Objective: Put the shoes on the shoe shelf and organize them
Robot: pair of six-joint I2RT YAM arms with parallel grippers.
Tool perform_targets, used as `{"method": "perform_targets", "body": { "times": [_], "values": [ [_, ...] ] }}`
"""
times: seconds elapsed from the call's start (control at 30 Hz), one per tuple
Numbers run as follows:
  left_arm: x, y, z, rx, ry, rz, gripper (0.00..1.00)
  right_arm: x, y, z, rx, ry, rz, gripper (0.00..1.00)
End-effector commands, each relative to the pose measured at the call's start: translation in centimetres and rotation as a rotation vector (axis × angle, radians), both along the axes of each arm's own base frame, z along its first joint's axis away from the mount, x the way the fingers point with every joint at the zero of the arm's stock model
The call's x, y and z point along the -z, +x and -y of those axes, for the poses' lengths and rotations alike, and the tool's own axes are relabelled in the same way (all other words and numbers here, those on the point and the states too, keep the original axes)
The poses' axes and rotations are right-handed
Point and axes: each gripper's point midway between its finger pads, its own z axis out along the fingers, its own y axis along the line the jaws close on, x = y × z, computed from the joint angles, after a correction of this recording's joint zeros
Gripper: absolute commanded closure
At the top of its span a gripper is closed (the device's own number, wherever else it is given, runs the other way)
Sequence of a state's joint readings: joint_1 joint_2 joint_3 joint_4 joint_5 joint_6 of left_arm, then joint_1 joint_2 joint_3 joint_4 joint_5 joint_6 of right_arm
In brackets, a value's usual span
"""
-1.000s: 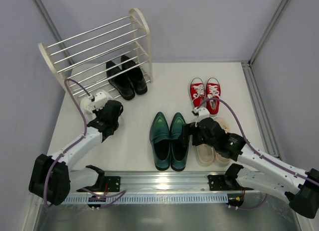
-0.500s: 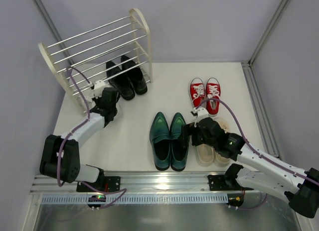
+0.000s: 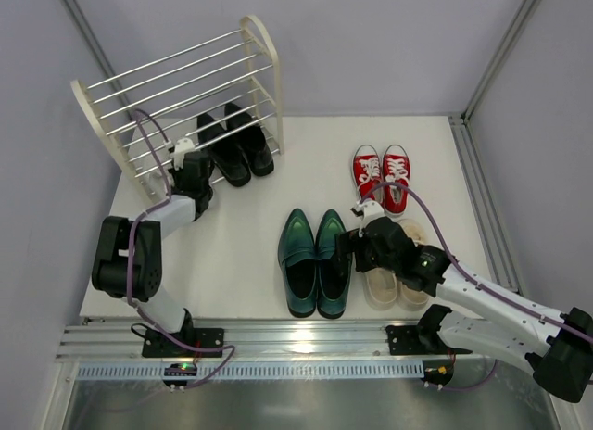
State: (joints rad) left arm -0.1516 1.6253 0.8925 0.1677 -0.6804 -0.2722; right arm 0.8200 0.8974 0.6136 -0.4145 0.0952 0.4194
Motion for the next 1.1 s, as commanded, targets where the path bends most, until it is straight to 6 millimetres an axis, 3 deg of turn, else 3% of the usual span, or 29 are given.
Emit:
{"method": "perform_targets", "body": {
  "times": [0.0,0.13,0.27,0.67,0.7,0.8,0.83,0.9,0.97,1.0,1.07],
  "values": [
    [-9.5,4.6,-0.5,-0.016,0.047,0.32,1.0,-2.0,1.0,-0.9,-0.007,0.044,0.052,0.03],
    [-10.4,5.7,-1.2,-0.021,0.075,0.334,1.0,-1.8,1.1,-0.8,0.0,0.043,0.052,0.03],
    [-9.8,6.4,-2.2,-0.026,0.096,0.3,1.0,-1.8,1.2,-0.7,0.0,0.044,0.055,0.03],
    [-4.5,5.8,-4.0,-0.044,0.117,0.158,0.99,-1.6,1.1,-0.6,0.0,0.047,0.052,0.02],
    [-4.2,5.8,-4.0,-0.04,0.115,0.15,0.96,-1.7,1.1,-0.6,0.0,0.048,0.053,0.03],
    [-3.7,5.9,-3.5,-0.026,0.088,0.14,0.68,-1.7,1.0,-0.5,0.002,0.051,0.056,0.02],
    [-3.6,5.8,-3.5,-0.027,0.079,0.137,0.52,-1.8,1.0,-0.5,0.003,0.054,0.057,0.03],
    [-3.6,5.7,-3.4,-0.033,0.065,0.134,0.4,-1.8,0.9,-0.5,0.001,0.056,0.06,0.03],
    [-4.1,5.5,-3.5,-0.043,0.057,0.14,0.36,-2.0,0.9,-0.5,0.001,0.062,0.063,0.03],
    [-4.5,5.5,-3.5,-0.048,0.055,0.146,0.28,-2.0,0.9,-0.5,0.001,0.063,0.062,0.02],
    [-5.3,5.1,-3.4,-0.049,0.045,0.141,0.25,-2.0,0.8,-0.4,0.001,0.067,0.063,0.03]
  ]
}}
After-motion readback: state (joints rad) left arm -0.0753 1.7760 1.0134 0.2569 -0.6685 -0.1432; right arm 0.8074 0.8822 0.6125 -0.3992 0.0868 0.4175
